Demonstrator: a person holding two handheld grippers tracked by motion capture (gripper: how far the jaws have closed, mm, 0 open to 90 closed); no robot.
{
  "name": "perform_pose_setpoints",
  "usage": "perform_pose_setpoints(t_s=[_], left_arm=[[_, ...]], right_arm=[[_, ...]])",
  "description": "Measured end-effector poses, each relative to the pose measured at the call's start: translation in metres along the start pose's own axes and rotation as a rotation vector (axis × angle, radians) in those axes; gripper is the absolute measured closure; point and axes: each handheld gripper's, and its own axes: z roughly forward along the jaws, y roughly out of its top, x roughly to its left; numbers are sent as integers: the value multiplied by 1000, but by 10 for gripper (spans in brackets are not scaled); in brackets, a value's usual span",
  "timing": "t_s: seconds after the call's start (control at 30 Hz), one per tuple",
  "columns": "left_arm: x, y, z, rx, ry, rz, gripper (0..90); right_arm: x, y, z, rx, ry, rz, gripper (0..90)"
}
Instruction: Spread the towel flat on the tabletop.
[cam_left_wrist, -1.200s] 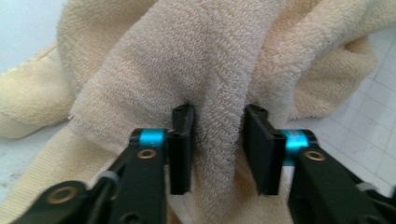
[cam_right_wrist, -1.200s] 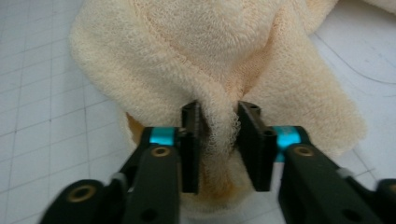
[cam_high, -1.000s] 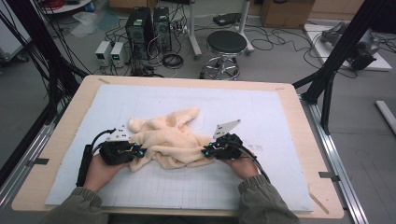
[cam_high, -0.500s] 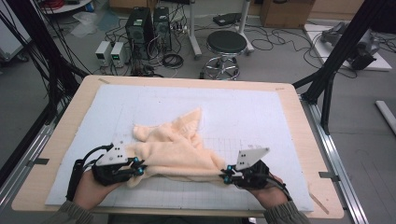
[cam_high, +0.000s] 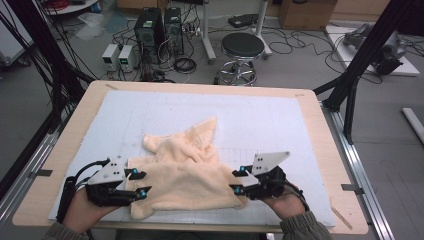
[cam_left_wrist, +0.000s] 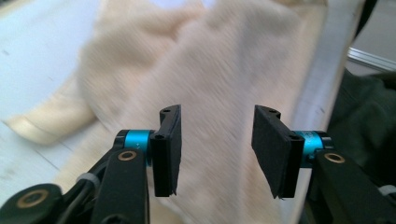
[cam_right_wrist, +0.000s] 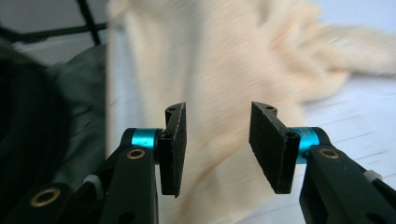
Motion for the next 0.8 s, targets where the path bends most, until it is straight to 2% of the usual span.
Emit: perform_pose_setpoints(t_s=[0.03, 0.1, 0.17, 0.27, 0.33, 0.37, 0.4, 0.43, 0.47, 0.5, 0.57, 0.63, 0.7, 0.73, 0.8], left_arm=[[4, 4, 2, -11, 1, 4, 524], [11, 10, 9, -28, 6, 4, 489], [18, 14, 21, -37, 10, 0, 449], [29, 17, 43, -32, 3, -17, 415], [35, 18, 58, -1, -15, -42, 409], [36, 17, 64, 23, -24, -41, 415], [38, 16, 69, 43, -52, -49, 538], [38, 15, 73, 58, -88, -50, 538], [38, 13, 76, 73, -107, -34, 639], [35, 12, 77, 85, -107, -22, 701], [32, 7, 75, 66, -119, -30, 791], [31, 1, 69, 45, -122, -51, 820], [28, -4, 61, 31, -121, -53, 828], [25, -6, 56, 18, -124, -60, 833], [17, -8, 47, 3, -134, -47, 834]], right_arm=[[0, 0, 0, 0, 0, 0, 562], [-12, 2, 5, 3, -28, 3, 546], [-26, 1, 18, 17, -29, 26, 507], [-41, -4, 39, 57, 9, 67, 478], [-47, -9, 51, 74, 46, 96, 482], [-50, -11, 57, 85, 65, 105, 510], [-52, -16, 64, 125, 88, 107, 656], [-52, -16, 64, 125, 88, 107, 656], [-52, -18, 65, 125, 104, 97, 746], [-51, -19, 63, 117, 111, 83, 801], [-48, -20, 57, 115, 111, 72, 829], [-40, -19, 48, 101, 103, 53, 835], [-32, -20, 40, 99, 94, 42, 837], [-22, -21, 28, 82, 87, 32, 837], [-16, -22, 22, 77, 85, 26, 837]])
